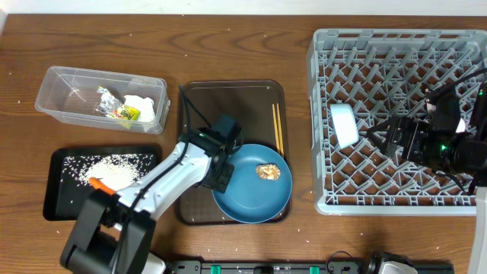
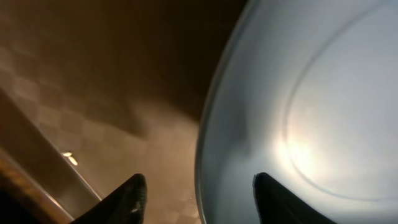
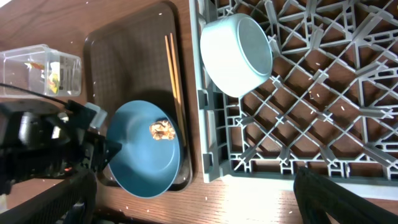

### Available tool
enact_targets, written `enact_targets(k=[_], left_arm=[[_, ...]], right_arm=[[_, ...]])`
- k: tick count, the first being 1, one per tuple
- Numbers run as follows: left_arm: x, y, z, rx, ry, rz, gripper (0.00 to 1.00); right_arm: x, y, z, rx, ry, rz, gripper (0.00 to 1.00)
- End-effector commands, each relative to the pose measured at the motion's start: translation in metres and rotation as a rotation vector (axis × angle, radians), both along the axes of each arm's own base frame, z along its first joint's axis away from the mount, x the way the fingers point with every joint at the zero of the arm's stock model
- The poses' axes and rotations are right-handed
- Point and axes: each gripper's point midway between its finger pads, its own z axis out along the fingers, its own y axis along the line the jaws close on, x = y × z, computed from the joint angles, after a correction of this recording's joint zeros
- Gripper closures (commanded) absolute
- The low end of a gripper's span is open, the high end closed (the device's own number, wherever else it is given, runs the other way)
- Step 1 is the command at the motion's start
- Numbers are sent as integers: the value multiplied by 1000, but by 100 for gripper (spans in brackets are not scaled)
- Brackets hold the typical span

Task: Sort waste into correct bins and load items into the dishwasher rack
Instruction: 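Grasp the blue plate rim with the left gripper, then lift the blue plate left and tip the food onto the black tray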

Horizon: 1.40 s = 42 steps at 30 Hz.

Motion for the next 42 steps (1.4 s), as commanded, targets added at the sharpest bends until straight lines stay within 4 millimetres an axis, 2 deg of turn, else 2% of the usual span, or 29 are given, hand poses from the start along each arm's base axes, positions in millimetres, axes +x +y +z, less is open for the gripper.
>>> enact_targets(k=[1, 3, 5, 6, 7, 8, 14, 19, 24, 27, 36, 42], left_arm=[[-1, 4, -6, 18, 14, -2, 48], [1, 3, -8, 17, 11, -2, 59], [1, 3, -8, 17, 11, -2, 77], [1, 3, -8, 16, 11, -2, 81], [1, 3, -8, 17, 11, -2, 90], [1, 4, -8, 21, 9, -2, 94], [1, 7, 4, 35, 27, 8, 94], [7, 15, 38, 41, 8, 43, 94], [17, 47, 91, 153, -98, 161, 94], [14, 60, 111, 148, -123, 214, 94], [2, 115, 134, 154, -147, 450, 94], [-15, 170, 146, 233, -158, 664, 94]], right_arm=[[-1, 1, -1, -12, -2, 23, 6], [-1, 1, -2, -12, 0, 23, 6], [-1, 1, -2, -12, 0, 23, 6], [-1, 1, -2, -12, 0, 23, 6], [-1, 1, -2, -12, 0, 23, 6], [-1, 1, -2, -12, 0, 23, 6], [-1, 1, -1, -13, -2, 23, 5], [0, 1, -1, -14, -4, 22, 5], [0, -1, -2, -23, -2, 18, 5], [0, -2, -3, -31, 0, 14, 5], [2, -3, -2, -36, -11, 13, 4], [5, -4, 0, -39, -24, 13, 4]])
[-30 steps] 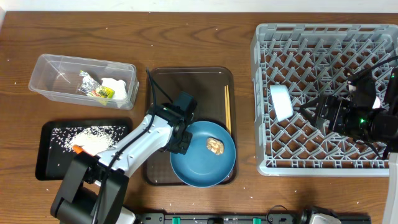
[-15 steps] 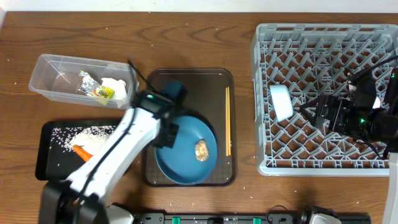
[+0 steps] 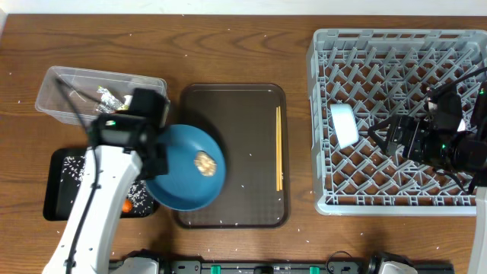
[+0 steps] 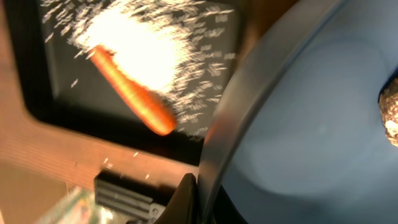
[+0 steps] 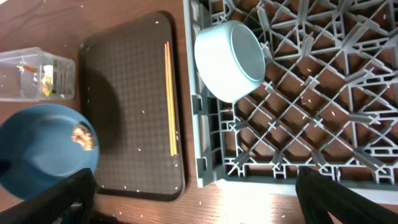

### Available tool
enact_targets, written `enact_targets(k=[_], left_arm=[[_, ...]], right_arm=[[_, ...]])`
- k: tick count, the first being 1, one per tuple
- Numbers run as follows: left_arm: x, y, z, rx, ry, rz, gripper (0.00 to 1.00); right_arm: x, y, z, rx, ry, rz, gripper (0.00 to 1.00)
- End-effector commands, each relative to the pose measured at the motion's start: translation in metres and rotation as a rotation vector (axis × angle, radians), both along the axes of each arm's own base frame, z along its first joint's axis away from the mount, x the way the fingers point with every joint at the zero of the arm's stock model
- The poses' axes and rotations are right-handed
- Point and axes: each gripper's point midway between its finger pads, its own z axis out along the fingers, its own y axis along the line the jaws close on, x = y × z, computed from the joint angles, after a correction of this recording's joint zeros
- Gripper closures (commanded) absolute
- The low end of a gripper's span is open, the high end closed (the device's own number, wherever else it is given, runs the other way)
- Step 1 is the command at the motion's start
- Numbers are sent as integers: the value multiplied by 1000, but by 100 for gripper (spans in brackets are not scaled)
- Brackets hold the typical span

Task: Sort waste into correct bins and load items into the dishwasher rack
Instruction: 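Lift the blue plate left and tip the food onto the black tray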

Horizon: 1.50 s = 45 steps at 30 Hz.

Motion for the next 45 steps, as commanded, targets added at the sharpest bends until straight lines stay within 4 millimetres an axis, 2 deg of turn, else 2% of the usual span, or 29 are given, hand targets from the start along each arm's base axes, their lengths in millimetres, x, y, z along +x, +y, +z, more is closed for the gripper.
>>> enact_targets(k=[1, 7, 13, 19, 27, 34, 41, 45], left_arm=[[-8, 30, 15, 58, -44, 122, 94], [-31, 77, 25, 172, -31, 323, 94], [-44, 104, 31, 258, -28, 428, 94], [-55, 124, 45, 402, -9, 445, 94], [-65, 155, 78, 670, 8, 431, 94], [-62, 175, 109, 881, -8, 403, 94], [-44, 186, 127, 1002, 57, 269, 94], [-34, 185, 128, 1014, 46, 237, 94]], right_arm=[[1, 0, -1, -12, -8, 17, 4], [3, 0, 0, -13, -15, 17, 4], [6, 0, 2, -16, -31, 17, 3], [10, -1, 4, -21, -49, 17, 2], [16, -3, 7, -28, -78, 17, 2], [19, -3, 9, -31, -95, 17, 2], [19, -3, 9, -31, -95, 17, 2], [19, -3, 9, -31, -95, 17, 2]])
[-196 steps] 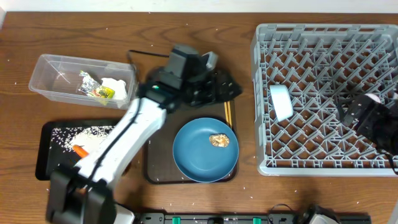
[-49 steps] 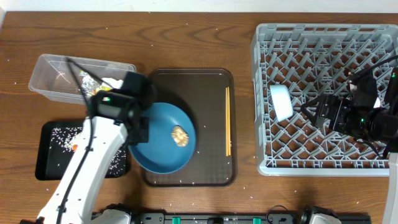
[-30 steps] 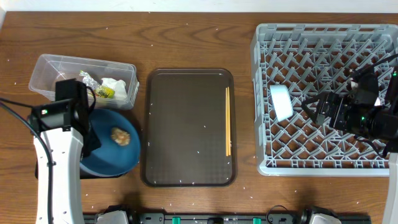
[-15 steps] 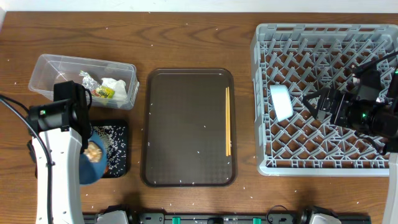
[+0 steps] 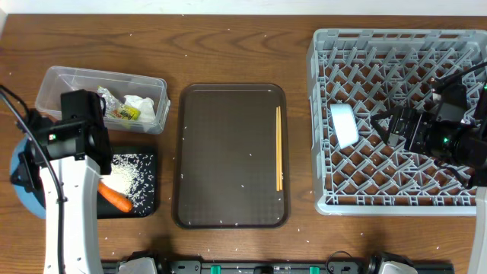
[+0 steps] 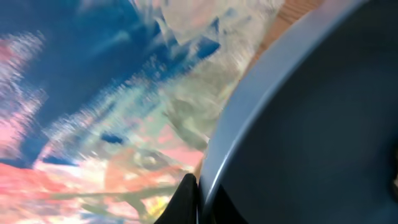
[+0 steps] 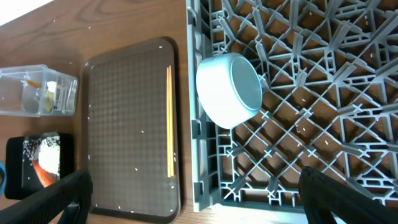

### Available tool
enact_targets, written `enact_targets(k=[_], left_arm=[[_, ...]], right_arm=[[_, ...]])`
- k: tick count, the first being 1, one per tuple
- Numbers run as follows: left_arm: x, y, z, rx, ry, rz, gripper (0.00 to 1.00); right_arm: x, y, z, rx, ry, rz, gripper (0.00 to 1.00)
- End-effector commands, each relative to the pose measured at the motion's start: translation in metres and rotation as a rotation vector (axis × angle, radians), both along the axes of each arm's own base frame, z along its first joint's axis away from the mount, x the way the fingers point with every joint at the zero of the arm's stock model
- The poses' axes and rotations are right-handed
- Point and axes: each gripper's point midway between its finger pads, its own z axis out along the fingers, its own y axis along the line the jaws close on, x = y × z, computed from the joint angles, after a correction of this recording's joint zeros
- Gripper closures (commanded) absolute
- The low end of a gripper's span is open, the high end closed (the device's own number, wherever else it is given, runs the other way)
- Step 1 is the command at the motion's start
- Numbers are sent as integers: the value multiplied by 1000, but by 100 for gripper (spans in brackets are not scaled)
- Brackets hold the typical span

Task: Sort waste into correct bins and load items into the dishwasher rack
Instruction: 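Lift the blue plate left and tip the food onto the black tray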

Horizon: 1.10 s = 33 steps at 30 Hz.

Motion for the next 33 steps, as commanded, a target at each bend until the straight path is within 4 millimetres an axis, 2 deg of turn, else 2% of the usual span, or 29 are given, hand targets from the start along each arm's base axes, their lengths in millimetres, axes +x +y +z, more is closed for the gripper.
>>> enact_targets(k=[1, 6, 9, 12, 15, 21, 29, 33], left_arm=[[7, 3, 19, 88, 75, -30, 94], [31, 1, 39, 228, 159, -77, 94], [47, -8, 30, 228, 204, -129, 94], [54, -14, 15, 228, 270, -164, 94], [58, -20, 8, 247, 312, -187, 94], [58, -21, 8, 254, 323, -193, 94], [70, -29, 14, 260, 208, -216, 94], [81, -40, 9, 106, 74, -308, 94]], right_arm=[[0, 1, -1, -11, -3, 16, 2], [-2, 1, -2, -9, 7, 16, 1], [-2, 1, -2, -8, 10, 17, 1], [-3, 2, -3, -7, 14, 17, 1], [-3, 2, -3, -7, 14, 17, 1], [-1, 1, -2, -9, 6, 16, 1], [-2, 2, -3, -8, 10, 17, 1], [-2, 2, -3, -14, 7, 25, 1]])
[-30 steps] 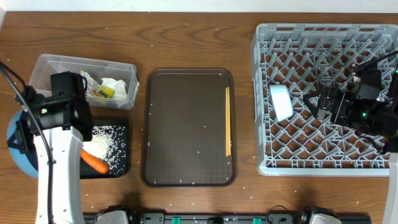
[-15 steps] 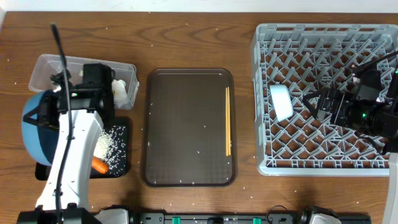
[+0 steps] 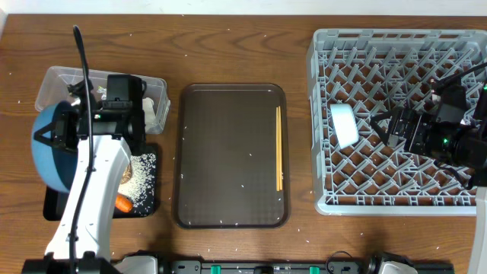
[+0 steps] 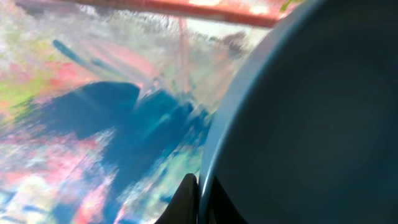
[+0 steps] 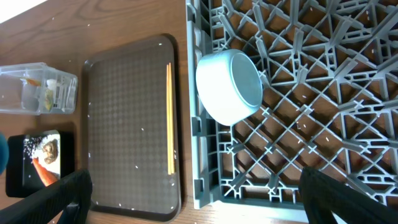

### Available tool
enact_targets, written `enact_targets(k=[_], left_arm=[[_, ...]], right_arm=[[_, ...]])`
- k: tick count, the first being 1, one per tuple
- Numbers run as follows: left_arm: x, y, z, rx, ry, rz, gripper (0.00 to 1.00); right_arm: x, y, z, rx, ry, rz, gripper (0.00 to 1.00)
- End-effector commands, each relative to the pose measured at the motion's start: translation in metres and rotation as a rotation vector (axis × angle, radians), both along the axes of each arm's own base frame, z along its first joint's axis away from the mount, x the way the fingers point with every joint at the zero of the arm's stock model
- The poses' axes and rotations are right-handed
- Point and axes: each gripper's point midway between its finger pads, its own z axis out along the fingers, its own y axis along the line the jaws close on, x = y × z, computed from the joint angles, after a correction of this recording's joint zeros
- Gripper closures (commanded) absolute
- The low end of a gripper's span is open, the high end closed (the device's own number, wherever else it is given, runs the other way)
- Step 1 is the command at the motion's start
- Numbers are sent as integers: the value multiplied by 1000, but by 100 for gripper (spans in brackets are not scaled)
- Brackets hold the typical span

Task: Sort waste into correct bins and load items into the dishwasher rack
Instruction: 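Lift the blue plate left and tip the food onto the black tray, then raise the plate over the tray and grasp it with the right gripper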

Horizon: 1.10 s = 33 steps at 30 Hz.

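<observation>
My left gripper [image 3: 67, 135] is shut on the rim of the blue plate [image 3: 46, 152], which is held tilted over the left end of the black tray [image 3: 53, 207]; the left wrist view shows the plate [image 4: 311, 124] edge between the fingers [image 4: 188, 198]. A brownish food lump [image 5: 50, 149] lies on the black tray beside rice and a carrot [image 3: 122, 203]. Chopsticks [image 3: 278, 148] lie on the brown tray [image 3: 228, 152]. A pale bowl [image 3: 344, 125] sits in the grey dishwasher rack [image 3: 323, 114]. My right gripper [image 3: 384, 129] hovers open over the rack.
A clear bin [image 3: 68, 80] with wrappers stands at the back left, just behind the black tray. The rack fills the right side of the table. Rice grains are scattered over the wooden table [image 3: 228, 46].
The plate has moved from beyond the table's left edge to above the black tray's left end. The food lump now lies on the black tray. The right arm has hardly moved.
My left gripper first held the plate with the food lump on the brown tray. Then the plate was lifted near the black tray, lump still on it. Then it hung tilted at the far left. Now the lump is on the black tray.
</observation>
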Motion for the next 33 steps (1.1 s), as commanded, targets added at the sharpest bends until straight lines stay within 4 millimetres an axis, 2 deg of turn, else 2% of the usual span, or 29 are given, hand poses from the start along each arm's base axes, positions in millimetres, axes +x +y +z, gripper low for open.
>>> enact_targets(k=[1, 3, 5, 9, 13, 16, 19, 22, 26, 30, 33], left_arm=[[6, -11, 7, -158, -122, -82, 94], [10, -23, 10, -277, -197, -149, 94], [19, -46, 18, -422, -287, -266, 94], [30, -105, 44, -690, -436, -526, 94], [29, -160, 61, -940, -543, -725, 94], [30, -201, 77, -1148, -631, -845, 94], [34, -230, 90, -1301, -688, -913, 94], [37, -249, 97, -1385, -706, -955, 93], [40, -264, 96, -1414, -680, -984, 94], [37, -281, 99, -1436, -662, -1035, 93], [34, -295, 105, -1454, -655, -1089, 94]], right_arm=[[0, 1, -1, -16, -4, 26, 2], [0, 3, 0, -7, -9, 31, 2], [1, 11, 4, 30, -32, 70, 2], [4, 31, 18, 106, -108, 179, 4], [7, 39, 23, 114, -136, 215, 6], [4, 69, 36, 174, -198, 353, 9], [-1, 102, 48, 221, -255, 486, 8], [-8, 132, 58, 240, -309, 610, 6], [-20, 170, 69, 242, -378, 759, 6], [-27, 194, 77, 235, -439, 846, 9], [-24, 203, 76, 213, -453, 850, 14]])
